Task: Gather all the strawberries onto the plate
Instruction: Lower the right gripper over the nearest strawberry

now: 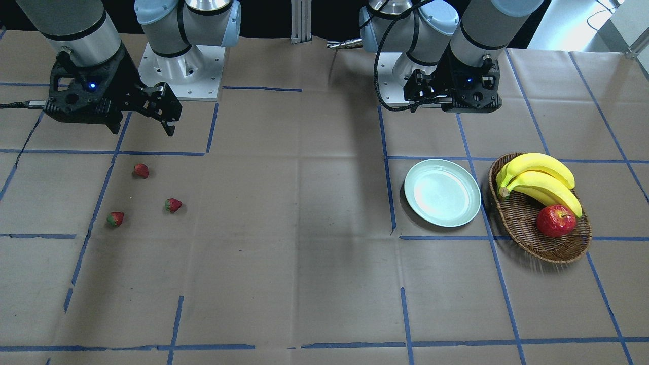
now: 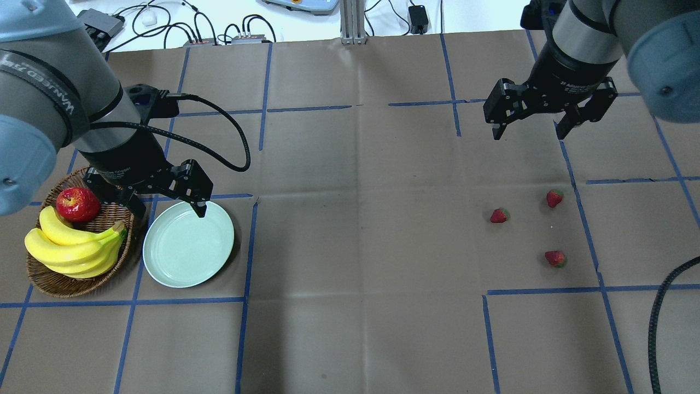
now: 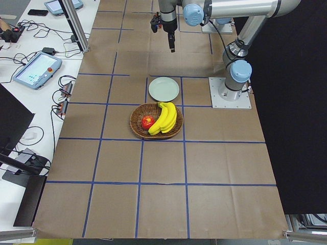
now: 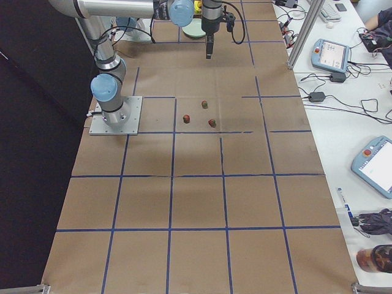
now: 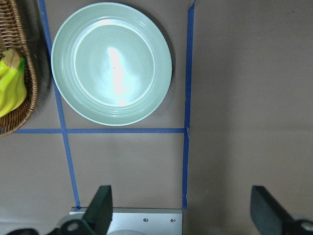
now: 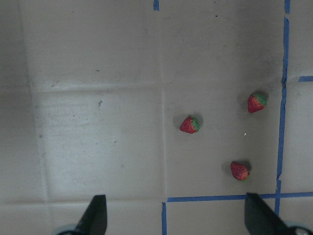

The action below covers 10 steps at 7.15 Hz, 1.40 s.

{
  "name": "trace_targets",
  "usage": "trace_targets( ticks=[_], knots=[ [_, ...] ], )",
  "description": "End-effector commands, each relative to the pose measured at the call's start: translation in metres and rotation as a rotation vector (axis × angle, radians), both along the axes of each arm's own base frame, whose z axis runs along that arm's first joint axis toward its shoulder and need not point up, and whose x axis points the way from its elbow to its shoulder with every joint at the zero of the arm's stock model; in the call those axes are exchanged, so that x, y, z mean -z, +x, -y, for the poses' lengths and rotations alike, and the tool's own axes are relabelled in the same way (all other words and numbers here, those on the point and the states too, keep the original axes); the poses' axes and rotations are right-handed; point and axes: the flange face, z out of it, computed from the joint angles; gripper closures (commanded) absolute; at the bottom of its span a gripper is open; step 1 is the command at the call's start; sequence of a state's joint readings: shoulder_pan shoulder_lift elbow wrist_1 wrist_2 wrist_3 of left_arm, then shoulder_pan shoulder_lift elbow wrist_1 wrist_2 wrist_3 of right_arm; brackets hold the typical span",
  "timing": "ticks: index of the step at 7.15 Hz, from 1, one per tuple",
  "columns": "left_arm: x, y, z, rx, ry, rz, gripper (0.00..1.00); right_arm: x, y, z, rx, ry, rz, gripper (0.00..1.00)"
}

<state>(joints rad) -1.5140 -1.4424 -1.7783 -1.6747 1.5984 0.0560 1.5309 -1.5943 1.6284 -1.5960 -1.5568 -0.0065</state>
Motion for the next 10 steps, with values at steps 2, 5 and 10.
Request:
trace_targets(
  ticks=[2,5,10],
  knots=[
    [0.000,-0.001,0.000,0.004,-0.002,-0.008,0.00,0.015,-0.023,0.014,-0.021,0.023,0.009,0.00],
    [-0.002,-0.001,0.000,-0.002,-0.004,-0.009,0.00,0.112,-0.068,0.009,0.028,0.026,0.016,0.00],
    [-0.004,0.000,-0.001,-0.007,-0.010,-0.002,0.00,0.275,-0.032,0.018,0.037,-0.010,0.010,0.00]
  ],
)
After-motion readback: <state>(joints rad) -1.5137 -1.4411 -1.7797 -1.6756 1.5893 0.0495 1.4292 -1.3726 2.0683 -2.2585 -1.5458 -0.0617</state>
